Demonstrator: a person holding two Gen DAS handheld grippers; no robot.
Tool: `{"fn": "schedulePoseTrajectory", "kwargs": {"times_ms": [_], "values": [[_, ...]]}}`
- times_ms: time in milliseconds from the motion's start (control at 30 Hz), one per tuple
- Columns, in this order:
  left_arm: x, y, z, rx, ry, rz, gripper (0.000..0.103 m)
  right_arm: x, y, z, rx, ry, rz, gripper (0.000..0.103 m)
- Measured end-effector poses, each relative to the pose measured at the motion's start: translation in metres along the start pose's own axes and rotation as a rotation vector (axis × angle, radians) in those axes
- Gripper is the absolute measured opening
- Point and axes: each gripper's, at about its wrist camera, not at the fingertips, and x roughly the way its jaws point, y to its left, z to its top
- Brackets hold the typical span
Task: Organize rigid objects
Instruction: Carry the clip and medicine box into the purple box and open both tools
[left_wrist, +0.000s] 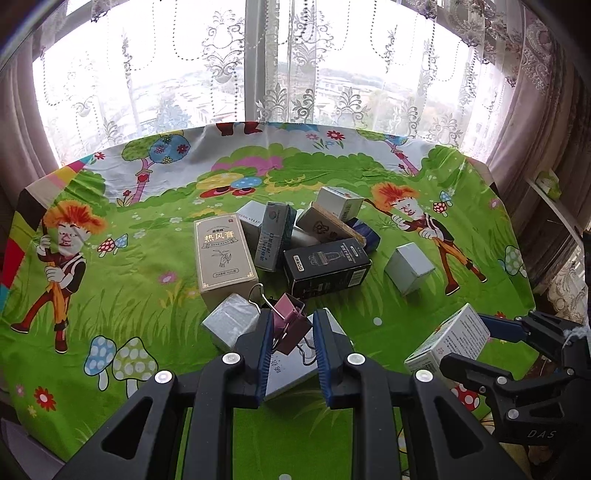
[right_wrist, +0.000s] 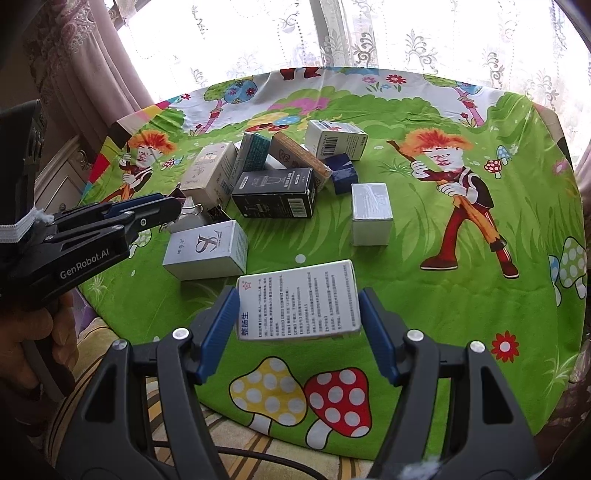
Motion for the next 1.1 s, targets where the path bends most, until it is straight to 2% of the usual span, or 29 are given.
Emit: {"fn": "schedulePoseTrajectory", "kwargs": {"times_ms": [233, 633, 1100], "values": [[-0.027, 0.016, -0.022, -0.054, -0.006, 0.001, 0.023, -0.016, 0.021, -0.007, -0.013, -0.004, 0.019, 0.070], [-0.077, 0.056, -0.061, -0.159, -0.031, 0.021, 0.023, -0.036, 0.080, -0.016, -0.083, -0.015, 0.055, 0.070], [-0.135, 0.142, -0.121, -0.352, -0.046, 0.137, 0.023, -0.045, 0.169, -0.029, -0.203, 0.006, 0.146, 0.070]]}}
